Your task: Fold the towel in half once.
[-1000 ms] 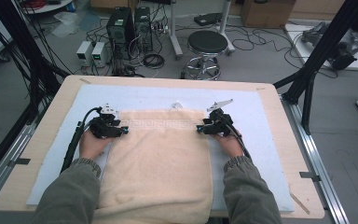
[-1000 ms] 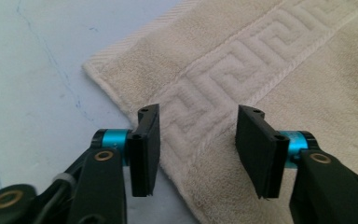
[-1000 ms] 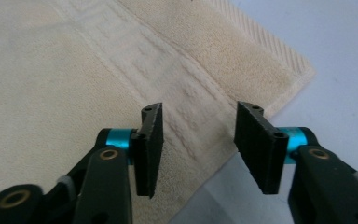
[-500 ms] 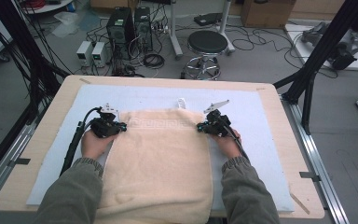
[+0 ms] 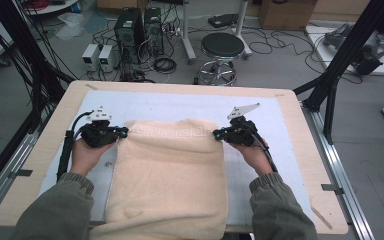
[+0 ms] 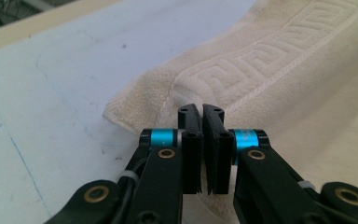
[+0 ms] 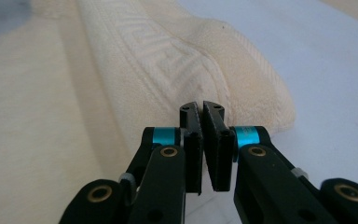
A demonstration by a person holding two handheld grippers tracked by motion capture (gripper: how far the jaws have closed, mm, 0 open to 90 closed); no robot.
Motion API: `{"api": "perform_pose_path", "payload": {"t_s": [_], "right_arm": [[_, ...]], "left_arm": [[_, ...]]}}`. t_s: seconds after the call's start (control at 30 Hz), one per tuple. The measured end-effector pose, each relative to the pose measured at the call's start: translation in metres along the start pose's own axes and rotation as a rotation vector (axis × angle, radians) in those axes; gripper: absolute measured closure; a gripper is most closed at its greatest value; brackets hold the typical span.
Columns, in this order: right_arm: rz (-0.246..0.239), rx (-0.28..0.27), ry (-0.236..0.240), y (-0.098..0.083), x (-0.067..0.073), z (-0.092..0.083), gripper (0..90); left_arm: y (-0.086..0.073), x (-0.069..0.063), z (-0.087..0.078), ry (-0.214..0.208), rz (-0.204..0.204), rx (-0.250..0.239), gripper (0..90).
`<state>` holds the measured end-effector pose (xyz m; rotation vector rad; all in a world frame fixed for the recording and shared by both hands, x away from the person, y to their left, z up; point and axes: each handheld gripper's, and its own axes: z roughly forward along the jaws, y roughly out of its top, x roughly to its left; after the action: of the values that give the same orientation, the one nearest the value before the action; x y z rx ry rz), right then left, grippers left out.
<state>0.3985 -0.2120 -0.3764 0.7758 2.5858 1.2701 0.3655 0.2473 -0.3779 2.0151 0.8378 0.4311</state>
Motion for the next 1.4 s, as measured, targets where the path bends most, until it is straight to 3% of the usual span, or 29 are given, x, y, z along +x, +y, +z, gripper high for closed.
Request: {"api": "perform_pose_path", "payload": {"t_s": [0.2, 0.37, 0.43, 0.53, 0.6, 0.67, 0.77, 0.87, 0.93, 1.03, 1.13, 1.27, 1.4], "right_arm": [[-0.086, -0.011, 0.038, -0.005, 0.040, -0.032, 86.6], [-0.132, -0.011, 0.091, -0.025, 0.079, -0.049, 86.4], [-0.133, 0.011, 0.123, -0.037, 0.093, -0.052, 85.9], [-0.136, 0.041, 0.202, -0.054, 0.110, -0.055, 79.1], [-0.129, 0.037, 0.184, -0.060, 0.112, -0.057, 72.4], [-0.107, 0.028, 0.137, -0.059, 0.105, -0.055, 66.6], [-0.098, 0.005, 0.094, -0.059, 0.095, -0.045, 58.3], [-0.064, 0.002, 0.097, -0.068, 0.084, -0.028, 54.3], [-0.050, 0.030, 0.096, -0.073, 0.081, -0.016, 53.8], [-0.075, 0.079, 0.076, -0.078, 0.081, -0.002, 60.7], [-0.094, 0.092, 0.074, -0.078, 0.082, 0.001, 70.8], [-0.109, 0.090, 0.085, -0.077, 0.085, -0.002, 80.6], [-0.117, 0.071, 0.089, -0.074, 0.089, -0.009, 82.3]], "left_arm": [[-0.017, -0.036, -0.039, -0.033, 0.111, -0.040, 85.4], [-0.053, -0.070, -0.066, -0.080, 0.161, -0.053, 84.8], [-0.068, -0.084, -0.073, -0.125, 0.170, -0.030, 83.2], [-0.082, -0.096, -0.082, -0.202, 0.159, 0.000, 72.1], [-0.081, -0.094, -0.083, -0.177, 0.164, 0.014, 66.3], [-0.078, -0.088, -0.079, -0.160, 0.146, 0.017, 63.4], [-0.075, -0.078, -0.064, -0.146, 0.116, 0.030, 58.2], [-0.075, -0.070, -0.047, -0.125, 0.084, 0.058, 53.2], [-0.076, -0.065, -0.036, -0.121, 0.049, 0.074, 52.0], [-0.076, -0.057, -0.022, -0.126, 0.012, 0.125, 55.1], [-0.077, -0.058, -0.017, -0.128, 0.038, 0.136, 65.0], [-0.076, -0.063, -0.021, -0.107, 0.083, 0.135, 85.4], [-0.074, -0.065, -0.031, -0.089, 0.086, 0.103, 89.0]]}}
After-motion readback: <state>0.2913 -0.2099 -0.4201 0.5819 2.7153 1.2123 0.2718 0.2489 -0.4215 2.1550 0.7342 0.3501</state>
